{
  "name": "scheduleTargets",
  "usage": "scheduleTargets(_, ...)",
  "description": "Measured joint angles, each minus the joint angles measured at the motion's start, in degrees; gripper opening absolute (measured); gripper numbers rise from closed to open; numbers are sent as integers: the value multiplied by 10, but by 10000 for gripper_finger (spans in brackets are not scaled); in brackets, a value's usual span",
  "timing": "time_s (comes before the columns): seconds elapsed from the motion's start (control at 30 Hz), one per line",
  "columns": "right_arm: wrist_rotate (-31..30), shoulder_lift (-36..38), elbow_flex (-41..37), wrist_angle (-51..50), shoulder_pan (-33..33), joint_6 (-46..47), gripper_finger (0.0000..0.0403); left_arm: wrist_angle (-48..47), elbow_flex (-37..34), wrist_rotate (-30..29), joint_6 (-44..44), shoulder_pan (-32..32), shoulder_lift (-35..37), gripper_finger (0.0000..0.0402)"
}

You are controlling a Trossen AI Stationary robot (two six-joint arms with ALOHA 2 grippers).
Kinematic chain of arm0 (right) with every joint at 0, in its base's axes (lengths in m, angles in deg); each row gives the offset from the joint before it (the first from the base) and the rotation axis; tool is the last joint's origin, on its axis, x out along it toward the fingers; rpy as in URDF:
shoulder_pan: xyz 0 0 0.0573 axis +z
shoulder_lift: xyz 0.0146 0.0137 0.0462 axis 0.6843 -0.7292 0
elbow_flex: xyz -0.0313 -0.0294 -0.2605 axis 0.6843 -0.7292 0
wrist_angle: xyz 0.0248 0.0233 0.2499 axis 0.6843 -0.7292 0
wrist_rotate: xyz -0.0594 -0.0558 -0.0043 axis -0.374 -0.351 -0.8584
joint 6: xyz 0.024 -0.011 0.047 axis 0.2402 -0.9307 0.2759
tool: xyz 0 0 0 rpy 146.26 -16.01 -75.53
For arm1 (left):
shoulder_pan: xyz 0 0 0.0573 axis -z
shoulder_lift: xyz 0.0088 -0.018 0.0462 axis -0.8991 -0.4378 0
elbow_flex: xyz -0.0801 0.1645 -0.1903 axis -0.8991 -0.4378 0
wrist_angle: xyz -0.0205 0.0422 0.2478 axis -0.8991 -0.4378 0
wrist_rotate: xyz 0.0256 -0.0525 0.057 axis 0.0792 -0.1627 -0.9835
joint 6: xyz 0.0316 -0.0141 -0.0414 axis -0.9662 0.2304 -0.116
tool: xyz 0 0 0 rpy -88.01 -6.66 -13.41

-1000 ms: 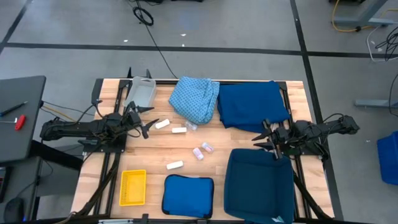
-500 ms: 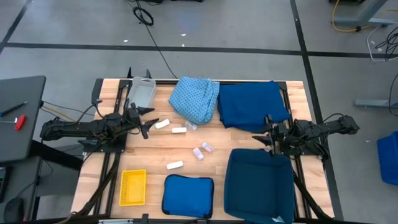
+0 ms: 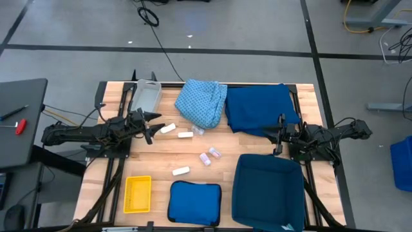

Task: Pick & place medical supplies in basket/bin
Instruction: Put the top white rolled gauze into the gray bin

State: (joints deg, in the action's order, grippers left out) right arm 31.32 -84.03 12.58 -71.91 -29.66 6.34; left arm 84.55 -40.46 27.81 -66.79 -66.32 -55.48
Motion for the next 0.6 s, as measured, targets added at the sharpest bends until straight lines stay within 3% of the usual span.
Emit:
scheduleTargets(0.2, -16, -18, 0, -49, 0, 69, 103, 1, 0, 41, -5, 0, -3, 279)
scheduleTargets(0.4, -38, -99, 0, -38, 0, 114, 178, 8, 0, 74, -47, 0, -18, 301)
scheduleTargets(0.6, -78, -183, 9, 36, 0, 90, 226, 62, 0, 33, -118, 0, -23, 318)
